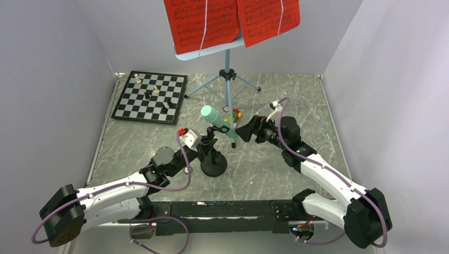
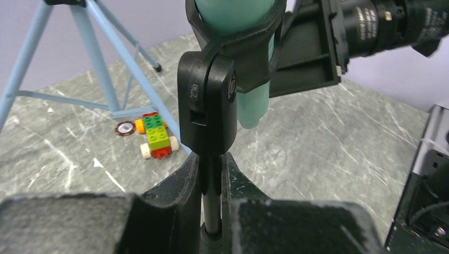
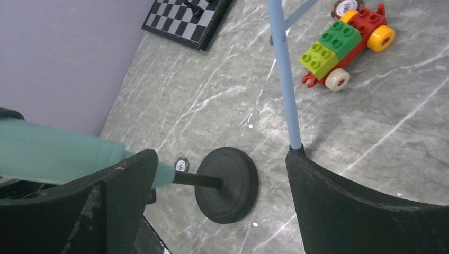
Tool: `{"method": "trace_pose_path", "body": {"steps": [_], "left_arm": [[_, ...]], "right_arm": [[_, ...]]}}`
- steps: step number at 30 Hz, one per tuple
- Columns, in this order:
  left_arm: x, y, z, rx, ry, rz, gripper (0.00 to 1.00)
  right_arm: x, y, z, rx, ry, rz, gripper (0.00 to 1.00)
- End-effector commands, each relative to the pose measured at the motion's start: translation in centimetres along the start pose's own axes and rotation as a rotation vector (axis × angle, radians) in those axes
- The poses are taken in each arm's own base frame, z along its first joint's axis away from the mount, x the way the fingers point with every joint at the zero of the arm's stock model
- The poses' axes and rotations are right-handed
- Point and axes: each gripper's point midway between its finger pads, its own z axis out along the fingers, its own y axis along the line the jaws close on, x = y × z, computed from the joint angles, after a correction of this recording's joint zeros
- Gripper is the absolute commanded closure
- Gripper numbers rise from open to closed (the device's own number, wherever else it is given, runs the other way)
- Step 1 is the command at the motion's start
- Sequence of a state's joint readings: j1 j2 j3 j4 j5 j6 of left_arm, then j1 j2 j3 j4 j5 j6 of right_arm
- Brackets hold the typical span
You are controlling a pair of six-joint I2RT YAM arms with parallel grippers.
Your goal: Pack up the instrument practice props
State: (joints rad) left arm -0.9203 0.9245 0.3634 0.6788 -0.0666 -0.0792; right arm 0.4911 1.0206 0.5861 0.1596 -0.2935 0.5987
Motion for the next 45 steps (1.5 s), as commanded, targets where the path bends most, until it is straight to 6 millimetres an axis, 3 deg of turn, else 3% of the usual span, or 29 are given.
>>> {"method": "trace_pose_path", "body": {"steps": [1, 5, 8, 11, 16, 25, 33, 39, 42, 45], "left_arm": [[-6.3, 3.0, -0.1, -0.183, -0.244, -0.029, 1.00], [-5.5, 4.0, -0.6, -0.248, -0.222, -0.040, 1.00], [-4.9, 4.1, -0.7, -0.252, -0.207, -0.045, 0.97], [-4.6, 4.0, -0.7, -0.245, -0.198, -0.059, 0.79], [-4.6, 3.8, -1.1, -0.233, -0.201, -0.070, 0.43], [-6.3, 3.6, -1.9, -0.216, -0.205, -0.005, 0.21], [-8.1, 3.2, -0.9, -0.185, -0.215, 0.088, 0.22], [-7.8, 2.8, 1.1, -0.156, -0.167, 0.118, 0.27], [-7.3, 3.0, 1.8, -0.156, -0.139, 0.127, 0.33], [-6.9, 3.3, 2.2, -0.165, -0.123, 0.127, 0.49]], "right_arm": [[1.6, 0.3, -0.5, -0.021, 0.030, 0.049, 0.03], [0.1, 0.0, -1.9, 0.014, -0.053, 0.018, 0.02], [-0.2, 2.5, -2.6, -0.104, -0.029, -0.045, 0.01], [1.3, 3.7, -2.1, -0.175, 0.081, -0.036, 0.01], [2.5, 3.7, -1.7, -0.193, 0.117, -0.018, 0.01], [2.5, 4.5, -1.2, -0.232, 0.170, -0.044, 0.00], [2.9, 4.4, -0.7, -0.234, 0.177, -0.032, 0.00], [3.1, 4.2, -0.6, -0.218, 0.183, -0.035, 0.00], [3.3, 4.1, -0.5, -0.217, 0.188, -0.032, 0.00], [3.1, 4.4, -0.4, -0.222, 0.181, -0.031, 0.00]]}}
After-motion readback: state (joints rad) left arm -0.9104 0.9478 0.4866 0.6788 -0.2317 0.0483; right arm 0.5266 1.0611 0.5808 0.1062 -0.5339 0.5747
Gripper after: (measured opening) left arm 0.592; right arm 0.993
